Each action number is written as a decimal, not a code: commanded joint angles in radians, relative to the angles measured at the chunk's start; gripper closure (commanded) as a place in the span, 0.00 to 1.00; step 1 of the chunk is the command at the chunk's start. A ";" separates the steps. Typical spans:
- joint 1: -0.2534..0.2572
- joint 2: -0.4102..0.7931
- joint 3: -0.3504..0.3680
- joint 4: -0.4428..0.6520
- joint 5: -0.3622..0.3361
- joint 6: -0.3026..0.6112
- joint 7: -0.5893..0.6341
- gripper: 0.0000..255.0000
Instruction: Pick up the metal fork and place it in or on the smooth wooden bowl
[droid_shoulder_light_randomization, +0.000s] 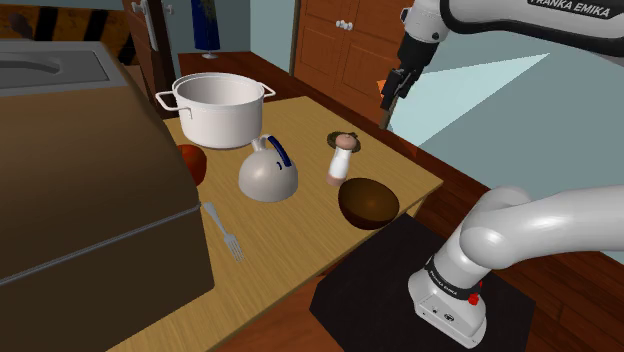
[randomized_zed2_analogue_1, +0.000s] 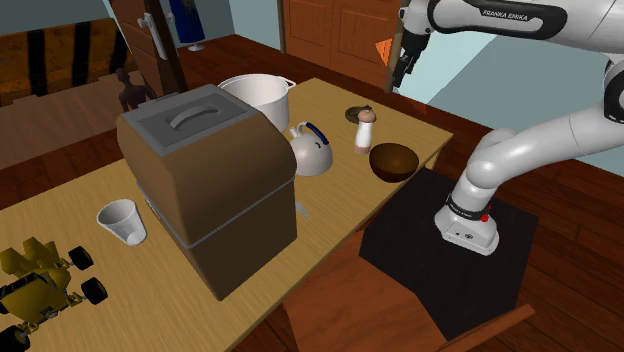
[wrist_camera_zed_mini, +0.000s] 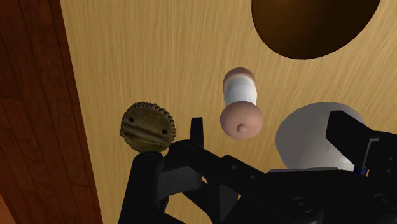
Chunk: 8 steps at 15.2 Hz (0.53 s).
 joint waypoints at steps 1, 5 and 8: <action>0.000 0.000 0.000 0.000 0.000 0.000 0.000 0.00; 0.022 0.024 0.065 -0.059 0.044 0.077 0.090 0.00; 0.038 0.056 0.116 -0.090 0.076 0.138 0.157 0.00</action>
